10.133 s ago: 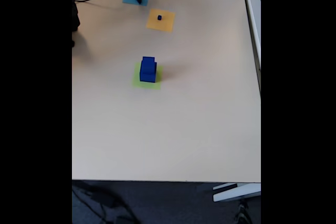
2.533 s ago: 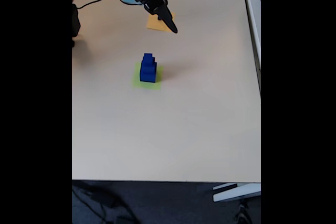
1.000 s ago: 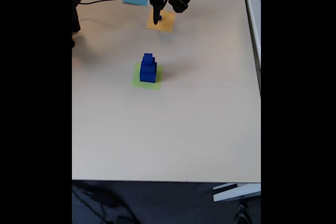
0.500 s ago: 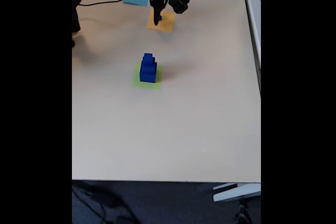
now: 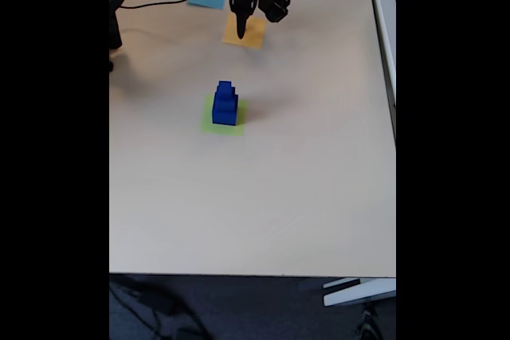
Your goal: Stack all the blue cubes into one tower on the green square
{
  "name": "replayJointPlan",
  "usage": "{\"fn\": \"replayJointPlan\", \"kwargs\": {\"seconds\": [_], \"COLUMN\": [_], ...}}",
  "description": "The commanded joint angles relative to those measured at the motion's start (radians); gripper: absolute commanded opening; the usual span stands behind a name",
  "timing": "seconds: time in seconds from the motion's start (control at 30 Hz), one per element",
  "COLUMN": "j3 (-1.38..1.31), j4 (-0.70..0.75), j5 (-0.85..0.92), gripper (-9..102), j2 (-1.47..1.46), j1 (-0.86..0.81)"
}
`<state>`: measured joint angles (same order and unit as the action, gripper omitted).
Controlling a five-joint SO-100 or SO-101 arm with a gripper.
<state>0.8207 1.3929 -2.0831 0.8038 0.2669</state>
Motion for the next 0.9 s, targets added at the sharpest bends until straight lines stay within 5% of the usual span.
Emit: {"fn": "replayJointPlan", "kwargs": {"seconds": [0.0,0.87], "j3": [-0.037,0.048], "j4": [-0.014,-0.012], "j5": [0.015,0.058], "gripper": [28,21], "j2": [0.025,0.048], "j1": [-0.005,-0.003]}}
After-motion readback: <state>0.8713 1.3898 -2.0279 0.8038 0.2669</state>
